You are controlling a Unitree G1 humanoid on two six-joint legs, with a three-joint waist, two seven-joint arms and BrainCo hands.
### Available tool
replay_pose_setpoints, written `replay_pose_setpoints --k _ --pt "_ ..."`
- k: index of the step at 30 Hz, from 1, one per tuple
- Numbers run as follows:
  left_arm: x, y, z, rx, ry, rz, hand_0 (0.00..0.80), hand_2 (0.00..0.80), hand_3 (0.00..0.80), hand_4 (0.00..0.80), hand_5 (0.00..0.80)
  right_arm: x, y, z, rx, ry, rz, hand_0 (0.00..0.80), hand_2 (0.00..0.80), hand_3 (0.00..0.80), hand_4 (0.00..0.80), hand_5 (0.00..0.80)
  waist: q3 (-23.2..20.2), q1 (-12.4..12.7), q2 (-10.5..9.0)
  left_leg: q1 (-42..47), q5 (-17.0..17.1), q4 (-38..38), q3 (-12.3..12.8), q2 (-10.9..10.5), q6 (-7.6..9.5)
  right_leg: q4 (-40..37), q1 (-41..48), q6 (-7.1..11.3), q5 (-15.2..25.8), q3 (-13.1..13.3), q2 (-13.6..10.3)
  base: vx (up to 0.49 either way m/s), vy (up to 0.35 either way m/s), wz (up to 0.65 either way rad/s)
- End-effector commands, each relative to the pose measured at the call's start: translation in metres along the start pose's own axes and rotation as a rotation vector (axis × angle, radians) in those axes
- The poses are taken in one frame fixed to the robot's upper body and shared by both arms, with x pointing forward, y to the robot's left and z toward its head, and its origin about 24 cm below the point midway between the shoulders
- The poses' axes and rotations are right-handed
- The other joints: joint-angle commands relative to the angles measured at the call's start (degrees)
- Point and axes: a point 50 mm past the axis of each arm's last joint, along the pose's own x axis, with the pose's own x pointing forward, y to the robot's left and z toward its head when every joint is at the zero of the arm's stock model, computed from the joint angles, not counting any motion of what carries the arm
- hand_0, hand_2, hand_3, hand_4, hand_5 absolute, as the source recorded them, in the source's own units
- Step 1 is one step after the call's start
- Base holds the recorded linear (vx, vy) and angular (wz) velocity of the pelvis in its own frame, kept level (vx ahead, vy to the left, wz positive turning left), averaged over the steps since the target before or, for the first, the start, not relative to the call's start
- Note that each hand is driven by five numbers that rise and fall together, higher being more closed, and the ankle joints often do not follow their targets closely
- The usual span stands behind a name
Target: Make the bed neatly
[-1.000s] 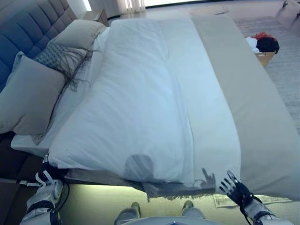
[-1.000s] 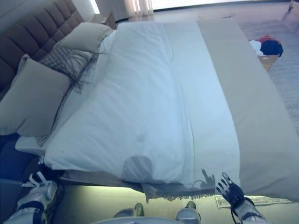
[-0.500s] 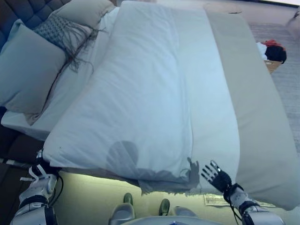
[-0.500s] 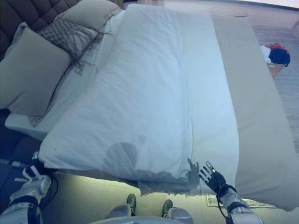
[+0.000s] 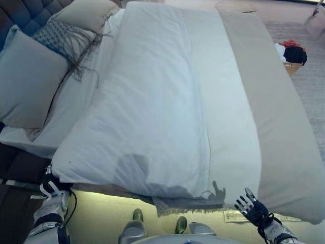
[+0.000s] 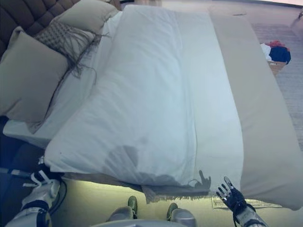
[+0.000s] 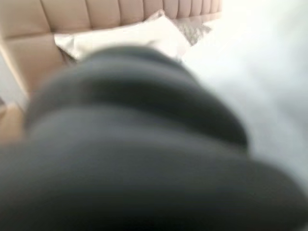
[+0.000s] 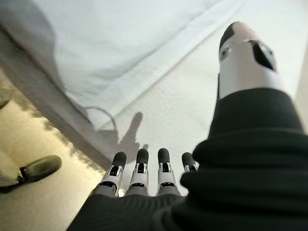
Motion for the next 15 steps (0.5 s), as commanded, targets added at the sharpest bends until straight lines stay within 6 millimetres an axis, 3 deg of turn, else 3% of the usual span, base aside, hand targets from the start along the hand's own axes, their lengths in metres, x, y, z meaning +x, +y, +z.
replay_pose_setpoints --k 1,6,7,8,9,15 --pt "-0.008 -0.045 0.069 0.028 -0.286 -0.236 0.8 0.8 0.8 0.8 0.8 0.007 0.023 0.027 -0.026 -0.088 0.089 0.0 0.0 0.0 0.0 0.0 1.93 4.63 0.72 -3.95 -10.8 16.46 0.84 -1.89 0.97 8.99 -6.21 3.68 0.09 4.63 -8.23 -0.273 0.155 0.2" --pt "0.0 -0.051 0.059 0.034 -0.284 -0.205 0.8 0.8 0.8 0.8 0.8 0.011 0.038 0.04 -0.07 -0.115 0.14 0.0 0.0 0.0 0.0 0.0 5.82 3.92 0.35 -9.61 -16.16 27.1 1.78 -1.37 2.52 18.71 -12.06 2.5 -3.47 6.96 -9.19 -0.196 0.138 0.13" --pt "0.002 -0.055 0.06 0.027 -0.289 -0.204 0.687 0.687 0.687 0.687 0.687 0.012 0.041 0.044 -0.081 -0.123 0.148 0.0 0.0 0.0 0.0 0.0 6.84 3.54 0.25 -11.48 -17.24 29.99 1.88 -1.36 3.03 21.61 -14.18 2.1 -4.21 7.66 -9.34 -0.193 0.103 -0.04" --pt "0.003 -0.056 0.06 0.025 -0.29 -0.193 0.402 0.402 0.402 0.402 0.402 0.012 0.044 0.048 -0.085 -0.131 0.154 0.0 0.0 0.0 0.0 0.0 7.51 3.36 0.16 -13.07 -18.19 32.37 2.02 -1.41 3.4 23.91 -15.93 1.77 -4.78 8.1 -9.49 -0.196 0.09 -0.03" --pt "0.004 -0.057 0.059 0.023 -0.291 -0.178 0.0 0.0 0.0 0.0 0.0 0.012 0.046 0.051 -0.088 -0.138 0.16 0.0 0.0 0.0 0.0 0.0 8.01 3.19 0.1 -14.31 -18.95 34.12 2.14 -1.4 3.74 25.62 -17.38 1.58 -5.25 8.56 -9.54 -0.157 0.065 0.07" --pt "0.004 -0.046 0.053 -0.004 -0.317 -0.099 0.0 0.0 0.0 0.0 0.0 0.014 0.059 0.059 -0.1 -0.151 0.201 0.0 0.0 0.0 0.0 0.0 10.5 2.33 -0.03 -19.06 -20.27 38.95 2.48 -1.37 4.69 32.11 -23.95 1.3 -6.41 10.39 -9.73 -0.122 0.034 0.15"
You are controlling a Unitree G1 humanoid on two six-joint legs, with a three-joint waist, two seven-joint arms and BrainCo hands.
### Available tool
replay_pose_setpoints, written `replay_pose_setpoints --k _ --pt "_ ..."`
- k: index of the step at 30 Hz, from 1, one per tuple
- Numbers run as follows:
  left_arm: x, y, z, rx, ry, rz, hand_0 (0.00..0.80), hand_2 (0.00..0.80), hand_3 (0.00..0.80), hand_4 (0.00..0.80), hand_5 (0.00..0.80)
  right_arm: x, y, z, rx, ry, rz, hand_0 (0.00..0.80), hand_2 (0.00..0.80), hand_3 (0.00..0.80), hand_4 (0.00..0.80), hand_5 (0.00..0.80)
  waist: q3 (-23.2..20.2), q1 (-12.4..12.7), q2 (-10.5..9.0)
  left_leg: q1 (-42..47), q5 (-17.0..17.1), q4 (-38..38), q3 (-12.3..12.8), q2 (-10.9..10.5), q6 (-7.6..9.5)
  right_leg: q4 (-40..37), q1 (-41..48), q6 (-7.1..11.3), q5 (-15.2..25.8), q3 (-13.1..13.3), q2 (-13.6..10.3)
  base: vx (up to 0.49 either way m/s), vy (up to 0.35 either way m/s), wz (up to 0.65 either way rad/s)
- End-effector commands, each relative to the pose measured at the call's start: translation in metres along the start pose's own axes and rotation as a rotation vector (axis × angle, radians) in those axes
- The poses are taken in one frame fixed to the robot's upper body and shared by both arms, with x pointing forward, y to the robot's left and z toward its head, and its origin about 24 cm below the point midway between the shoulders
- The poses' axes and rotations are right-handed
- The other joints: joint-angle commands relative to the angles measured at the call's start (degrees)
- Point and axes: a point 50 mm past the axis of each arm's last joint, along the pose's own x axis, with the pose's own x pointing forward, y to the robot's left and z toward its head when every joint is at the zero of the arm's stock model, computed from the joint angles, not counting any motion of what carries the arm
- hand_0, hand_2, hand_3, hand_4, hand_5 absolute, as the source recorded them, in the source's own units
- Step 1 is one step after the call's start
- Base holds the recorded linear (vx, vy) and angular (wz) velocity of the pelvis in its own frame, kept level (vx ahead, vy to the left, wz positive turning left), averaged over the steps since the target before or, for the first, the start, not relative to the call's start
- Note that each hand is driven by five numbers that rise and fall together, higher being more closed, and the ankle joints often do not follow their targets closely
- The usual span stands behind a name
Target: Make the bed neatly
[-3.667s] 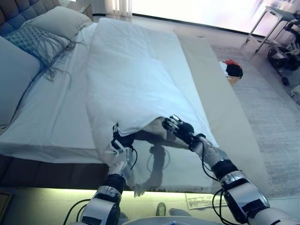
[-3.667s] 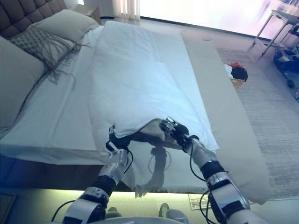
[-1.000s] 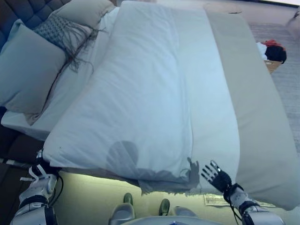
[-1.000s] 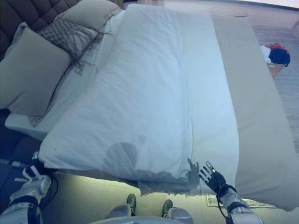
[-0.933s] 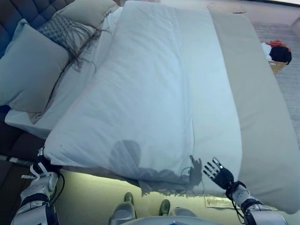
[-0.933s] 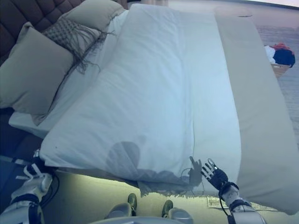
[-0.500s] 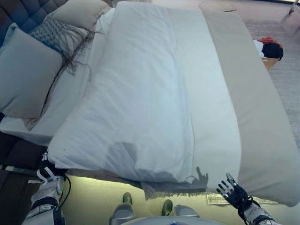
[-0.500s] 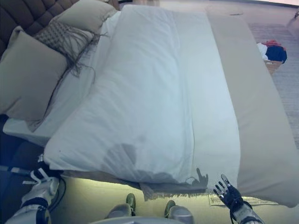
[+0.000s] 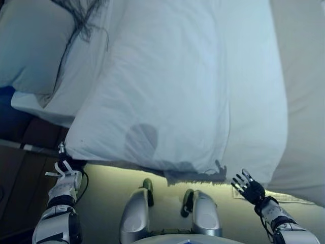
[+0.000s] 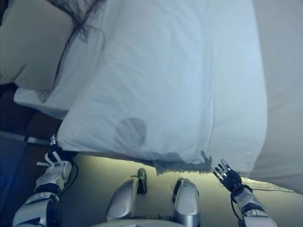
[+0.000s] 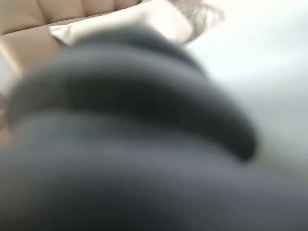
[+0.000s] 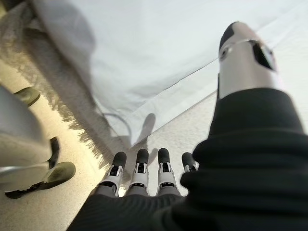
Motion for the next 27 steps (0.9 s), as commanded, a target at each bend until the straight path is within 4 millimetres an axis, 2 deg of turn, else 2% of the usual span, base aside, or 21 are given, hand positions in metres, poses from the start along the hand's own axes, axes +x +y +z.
replay_pose_setpoints --k 1,4,13,19,27 --pt "-0.028 0.011 0.077 0.004 -0.333 0.029 0.0 0.0 0.0 0.0 0.0 0.002 0.005 0.001 -0.002 -0.009 0.032 0.0 0.0 0.0 0.0 0.0 -2.41 2.26 -2.44 0.88 -10.81 10.32 1.89 0.14 2.51 -3.39 -3.35 1.96 7.86 7.05 -0.59 -0.058 0.008 0.0" --pt "-0.033 0.02 0.073 -0.007 -0.314 0.039 0.0 0.0 0.0 0.0 0.0 0.0 0.003 0.001 0.01 -0.01 0.024 0.0 0.0 0.0 0.0 0.0 -1.94 2.32 -2.37 0.34 -10.62 10.56 2.0 0.01 2.58 -3.0 -4.18 2.15 8.13 7.13 -0.55 -0.033 -0.018 -0.04" --pt "-0.053 0.063 0.036 -0.009 -0.154 0.094 0.0 0.0 0.0 0.0 0.0 -0.004 -0.002 -0.009 0.04 -0.014 0.029 0.0 0.0 0.0 0.0 0.0 -1.95 2.58 -2.04 1.65 -8.58 7.24 2.09 -0.31 2.1 -6.74 -2.67 3.12 10.25 6.28 -0.47 0.016 -0.053 -0.01" --pt "-0.066 0.086 0.024 -0.02 -0.112 0.17 0.0 0.0 0.0 0.0 0.0 -0.006 -0.008 -0.011 0.026 0.009 0.005 0.0 0.0 0.0 0.0 0.0 -2.27 2.5 -1.73 0.71 -8.97 8.55 2.41 0.4 2.37 -5.01 -3.79 2.55 9.54 6.2 -0.49 0.021 -0.01 0.01" --pt "-0.072 0.094 0.012 -0.043 -0.07 0.133 0.0 0.0 0.0 0.0 0.0 -0.006 -0.008 -0.02 0.023 0.025 0.008 0.0 0.0 0.0 0.0 0.0 -2.92 2.7 -1.97 0.44 -8.31 8.3 2.28 0.77 2.06 -4.7 -4.3 2.53 9.68 5.93 -0.36 0.005 -0.003 0.0"
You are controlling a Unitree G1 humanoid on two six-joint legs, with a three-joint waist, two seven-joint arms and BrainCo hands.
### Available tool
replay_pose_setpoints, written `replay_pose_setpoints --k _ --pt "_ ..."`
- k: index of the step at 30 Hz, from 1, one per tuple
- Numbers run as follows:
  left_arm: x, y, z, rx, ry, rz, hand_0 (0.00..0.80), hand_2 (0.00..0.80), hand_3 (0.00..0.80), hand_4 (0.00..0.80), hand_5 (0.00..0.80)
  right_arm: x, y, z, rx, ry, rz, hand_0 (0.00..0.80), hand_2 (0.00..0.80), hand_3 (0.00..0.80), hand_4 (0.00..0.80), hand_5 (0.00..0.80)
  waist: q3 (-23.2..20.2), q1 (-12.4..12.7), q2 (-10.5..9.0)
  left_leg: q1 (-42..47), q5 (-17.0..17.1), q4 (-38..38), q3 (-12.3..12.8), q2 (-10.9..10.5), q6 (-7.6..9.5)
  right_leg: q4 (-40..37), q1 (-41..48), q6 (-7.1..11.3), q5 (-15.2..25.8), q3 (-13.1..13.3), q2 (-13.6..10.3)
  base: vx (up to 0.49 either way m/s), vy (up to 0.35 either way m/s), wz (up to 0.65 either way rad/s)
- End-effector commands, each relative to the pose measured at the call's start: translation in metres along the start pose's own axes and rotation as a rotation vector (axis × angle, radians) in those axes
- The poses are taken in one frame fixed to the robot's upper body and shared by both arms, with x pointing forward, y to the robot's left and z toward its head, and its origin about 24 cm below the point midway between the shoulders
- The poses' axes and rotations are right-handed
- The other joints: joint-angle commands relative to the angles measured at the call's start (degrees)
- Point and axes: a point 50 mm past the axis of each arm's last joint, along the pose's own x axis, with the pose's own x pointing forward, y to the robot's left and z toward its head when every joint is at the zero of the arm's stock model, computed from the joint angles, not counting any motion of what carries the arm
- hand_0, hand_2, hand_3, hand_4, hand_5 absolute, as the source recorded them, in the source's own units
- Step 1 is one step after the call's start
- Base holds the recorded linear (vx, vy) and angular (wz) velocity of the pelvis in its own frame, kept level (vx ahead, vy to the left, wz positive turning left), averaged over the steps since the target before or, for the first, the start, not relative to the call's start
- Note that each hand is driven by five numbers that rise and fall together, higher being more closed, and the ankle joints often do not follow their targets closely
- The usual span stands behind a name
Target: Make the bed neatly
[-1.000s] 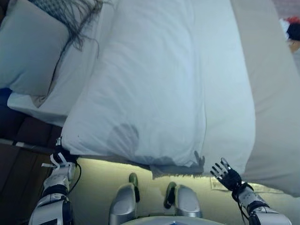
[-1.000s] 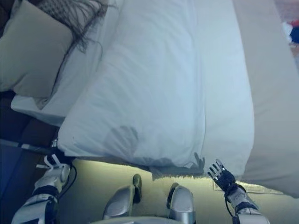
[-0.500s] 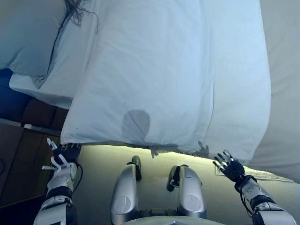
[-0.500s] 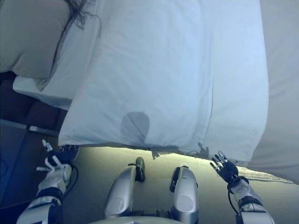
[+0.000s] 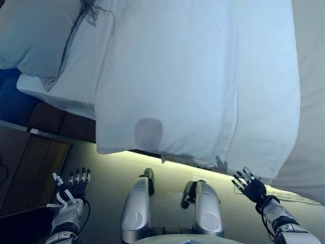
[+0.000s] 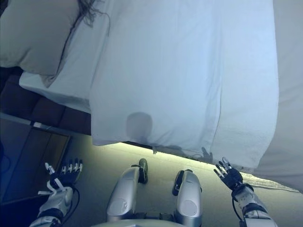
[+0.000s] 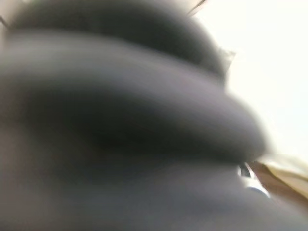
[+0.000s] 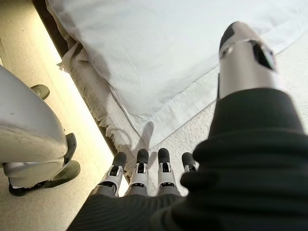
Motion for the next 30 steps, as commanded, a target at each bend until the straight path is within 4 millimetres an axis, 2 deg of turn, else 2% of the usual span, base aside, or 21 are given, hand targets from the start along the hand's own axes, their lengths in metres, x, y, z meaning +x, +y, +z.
replay_pose_setpoints --k 1,5,6,11,14,17,20,22,26,28,30 --pt "-0.009 0.003 0.008 0.009 0.002 -0.093 0.0 0.0 0.0 0.0 0.0 0.001 0.001 -0.012 0.006 0.023 -0.003 0.0 0.0 0.0 0.0 0.0 -3.39 1.09 -1.86 2.41 -8.64 7.0 2.08 -0.36 2.49 -8.2 -1.03 3.7 10.89 5.16 -0.44 0.058 -0.016 -0.02" --pt "-0.006 -0.022 -0.015 0.03 0.103 -0.351 0.0 0.0 0.0 0.0 0.0 -0.001 -0.001 -0.017 0.0 0.042 -0.011 0.0 0.0 0.0 0.0 0.0 -4.07 1.13 -2.0 3.8 -7.83 5.28 1.7 -0.53 2.45 -9.98 0.49 3.71 11.6 5.15 0.01 0.067 -0.004 0.0" --pt "-0.006 -0.023 -0.016 0.031 0.102 -0.359 0.0 0.0 0.0 0.0 0.0 -0.001 -0.002 -0.018 -0.001 0.043 -0.011 0.0 0.0 0.0 0.0 0.0 -4.1 1.14 -1.99 3.85 -7.8 5.22 1.69 -0.52 2.44 -10.08 0.57 3.73 11.66 5.15 0.02 0.053 0.003 0.03" --pt "-0.005 -0.054 -0.036 0.087 0.204 -0.624 0.0 0.0 0.0 0.0 0.0 -0.003 -0.005 -0.024 -0.025 0.06 -0.022 0.0 0.0 0.0 0.0 0.0 -4.41 1.28 -2.19 3.64 -8.02 5.49 1.69 -0.29 2.61 -9.77 0.31 3.92 11.88 5.31 -0.04 0.055 0.008 0.01" --pt "-0.002 -0.066 -0.043 0.122 0.265 -0.68 0.0 0.0 0.0 0.0 0.0 -0.003 -0.006 -0.026 -0.025 0.075 -0.027 0.0 0.0 0.0 0.0 0.0 -4.79 1.15 -2.41 3.59 -8.28 5.68 1.73 -0.02 2.89 -9.06 -0.23 3.98 11.78 5.62 0.04 0.075 0.003 -0.02" --pt "0.002 -0.067 -0.051 0.278 0.34 -0.653 0.0 0.0 0.0 0.0 0.0 -0.002 -0.003 -0.035 -0.013 0.103 -0.025 0.0 0.0 0.0 0.0 0.0 -5.58 0.64 -2.82 4.64 -7.43 3.83 1.62 0.04 2.91 -10.4 0.01 4.53 12.78 6.33 0.35 0.074 -0.015 -0.07" --pt "0.0 -0.05 -0.059 0.501 0.432 -0.568 0.0 0.0 0.0 0.0 0.0 -0.001 0.003 -0.05 0.004 0.126 0.001 0.0 0.0 0.0 0.0 0.0 -6.96 -0.01 -3.04 7.44 -4.72 -1.7 1.89 0.03 2.46 -15.25 1.73 5.68 15.23 6.89 0.84 0.101 -0.038 -0.16" --pt "-0.003 -0.029 -0.062 0.653 0.481 -0.432 0.0 0.0 0.0 0.0 0.0 -0.003 0.004 -0.061 -0.006 0.154 0.015 0.0 0.0 0.0 0.0 0.0 -8.75 -0.57 -2.87 10.58 -2.01 -7.49 2.46 -0.23 1.81 -21.16 4.83 6.55 17.39 6.45 1.11 0.138 -0.038 -0.24" --pt "-0.007 -0.002 -0.064 0.745 0.541 -0.28 0.0 0.0 0.0 0.0 0.0 -0.011 -0.006 -0.074 -0.031 0.211 0.0 0.0 0.0 0.0 0.0 0.0 -12.2 -1.1 -2.59 15.62 0.75 -15.31 3.25 -0.74 0.86 -29.8 10.9 6.97 19.28 5.28 1.95 0.196 -0.044 -0.16" --pt "-0.016 0.022 -0.067 0.825 0.587 -0.177 0.0 0.0 0.0 0.0 0.0 -0.016 -0.01 -0.087 -0.05 0.25 -0.017 0.0 0.0 0.0 0.0 0.0 -14.89 -1.19 -2.51 18.41 2.41 -20.13 3.51 -1.06 0.37 -34.38 14.1 7.23 20.4 4.75 2.71 0.207 -0.065 -0.05" --pt "-0.023 0.036 -0.067 0.832 0.596 -0.122 0.0 0.0 0.0 0.0 0.0 -0.02 -0.013 -0.097 -0.085 0.295 -0.021 0.0 0.0 0.0 0.0 0.0 -16.45 -1.24 -2.55 20.68 3.4 -23.57 3.76 -1.08 0.13 -37.43 16.39 7.36 21.24 4.35 3.2 0.154 -0.069 0.0"
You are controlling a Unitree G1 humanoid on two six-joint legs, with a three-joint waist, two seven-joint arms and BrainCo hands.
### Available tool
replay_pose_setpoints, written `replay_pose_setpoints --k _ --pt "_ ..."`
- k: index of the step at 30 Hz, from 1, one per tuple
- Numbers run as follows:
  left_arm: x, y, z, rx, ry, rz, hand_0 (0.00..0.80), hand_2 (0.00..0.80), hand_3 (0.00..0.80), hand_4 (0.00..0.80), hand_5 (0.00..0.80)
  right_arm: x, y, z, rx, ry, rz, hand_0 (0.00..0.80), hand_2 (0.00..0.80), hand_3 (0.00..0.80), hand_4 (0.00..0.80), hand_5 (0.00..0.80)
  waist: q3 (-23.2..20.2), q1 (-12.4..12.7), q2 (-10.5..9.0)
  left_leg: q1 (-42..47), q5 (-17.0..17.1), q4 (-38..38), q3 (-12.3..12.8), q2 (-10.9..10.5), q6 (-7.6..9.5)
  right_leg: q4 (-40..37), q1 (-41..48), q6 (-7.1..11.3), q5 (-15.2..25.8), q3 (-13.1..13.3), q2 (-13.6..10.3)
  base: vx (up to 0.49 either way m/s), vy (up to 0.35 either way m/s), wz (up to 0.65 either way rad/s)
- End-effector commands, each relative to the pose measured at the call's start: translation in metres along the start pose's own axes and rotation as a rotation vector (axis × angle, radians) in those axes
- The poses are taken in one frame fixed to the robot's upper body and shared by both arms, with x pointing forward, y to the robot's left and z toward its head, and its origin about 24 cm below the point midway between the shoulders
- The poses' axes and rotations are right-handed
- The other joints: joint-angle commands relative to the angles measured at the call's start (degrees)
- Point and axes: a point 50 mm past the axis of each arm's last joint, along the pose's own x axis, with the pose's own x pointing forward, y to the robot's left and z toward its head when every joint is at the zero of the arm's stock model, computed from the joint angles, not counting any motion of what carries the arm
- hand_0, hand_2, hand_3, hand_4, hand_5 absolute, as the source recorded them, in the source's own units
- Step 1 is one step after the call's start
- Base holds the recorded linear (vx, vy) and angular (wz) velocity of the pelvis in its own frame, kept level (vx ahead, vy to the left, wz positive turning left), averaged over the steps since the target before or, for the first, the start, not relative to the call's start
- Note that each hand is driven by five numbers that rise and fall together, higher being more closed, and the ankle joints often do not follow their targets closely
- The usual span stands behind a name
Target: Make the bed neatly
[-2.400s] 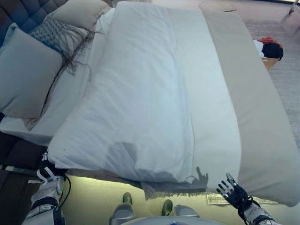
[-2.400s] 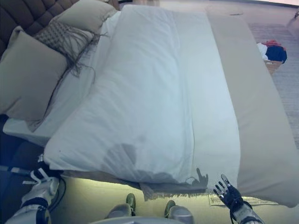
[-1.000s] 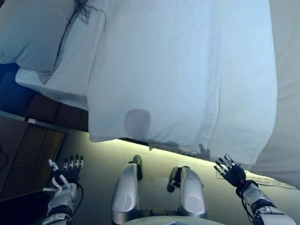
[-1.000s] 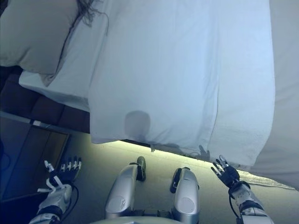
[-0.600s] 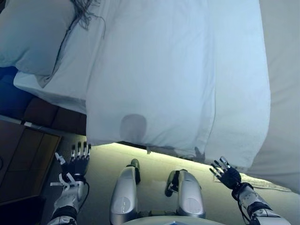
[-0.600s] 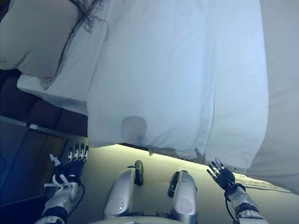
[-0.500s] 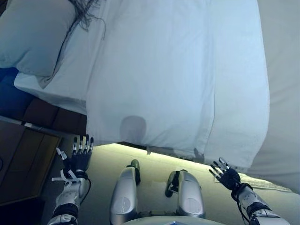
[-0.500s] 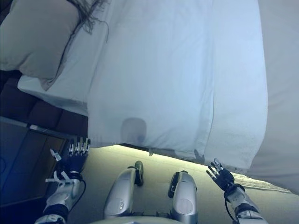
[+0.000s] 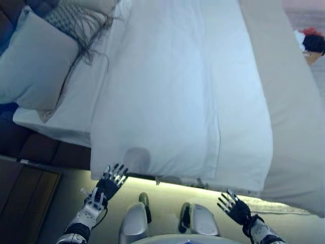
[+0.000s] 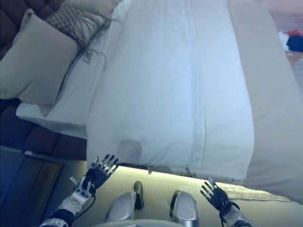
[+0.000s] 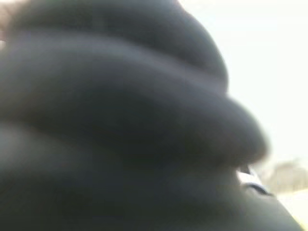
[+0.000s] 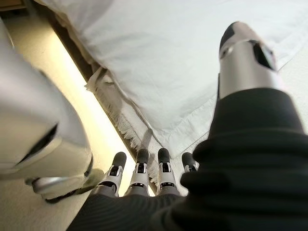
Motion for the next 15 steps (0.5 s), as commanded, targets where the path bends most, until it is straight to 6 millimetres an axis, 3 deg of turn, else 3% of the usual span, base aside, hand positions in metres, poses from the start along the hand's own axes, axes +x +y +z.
replay_pose_setpoints --k 1,4,7,11,15 --pt "-0.003 0.008 -0.013 0.073 0.043 0.081 0.0 0.0 0.0 0.0 0.0 0.006 0.011 -0.005 -0.115 0.046 0.061 0.0 0.0 0.0 0.0 0.0 -2.52 -0.66 -0.55 5.6 -3.26 -2.65 0.54 -1.29 -0.18 -15.3 3.74 5.43 12.32 2.55 -1.94 0.094 -0.057 0.05" --pt "-0.012 0.021 -0.031 0.124 0.146 0.146 0.0 0.0 0.0 0.0 0.0 0.005 0.009 -0.019 -0.185 0.097 0.052 0.0 0.0 0.0 0.0 0.0 -4.16 -0.59 -0.91 7.58 -2.53 -5.67 0.22 -1.44 -0.3 -17.89 5.7 5.4 13.19 2.4 -1.48 0.081 -0.071 0.07" --pt "-0.019 0.028 -0.049 0.107 0.207 0.208 0.0 0.0 0.0 0.0 0.0 0.004 0.006 -0.035 -0.124 0.115 0.011 0.0 0.0 0.0 0.0 0.0 -5.77 -0.58 -1.02 9.61 -1.74 -8.67 0.41 -1.47 -0.35 -20.1 7.67 5.56 13.99 1.65 -1.14 0.075 -0.05 0.01" --pt "-0.019 0.025 -0.07 0.113 0.256 0.248 0.0 0.0 0.0 0.0 0.0 0.002 0.004 -0.055 -0.006 0.121 -0.047 0.0 0.0 0.0 0.0 0.0 -7.03 -0.66 -0.95 11.56 -0.99 -11.84 0.71 -1.67 -0.41 -22.95 9.32 5.83 15.25 0.96 -0.6 0.047 -0.027 0.0" --pt "-0.017 0.023 -0.084 0.172 0.306 0.311 0.0 0.0 0.0 0.0 0.0 0.003 0.007 -0.07 -0.076 0.17 -0.09 0.0 0.0 0.0 0.0 0.0 -7.72 -0.66 -1.06 12.39 -1.15 -12.68 0.53 -1.83 -0.15 -23.66 10.02 5.61 15.25 1.02 -0.08 0.004 -0.001 -0.01"
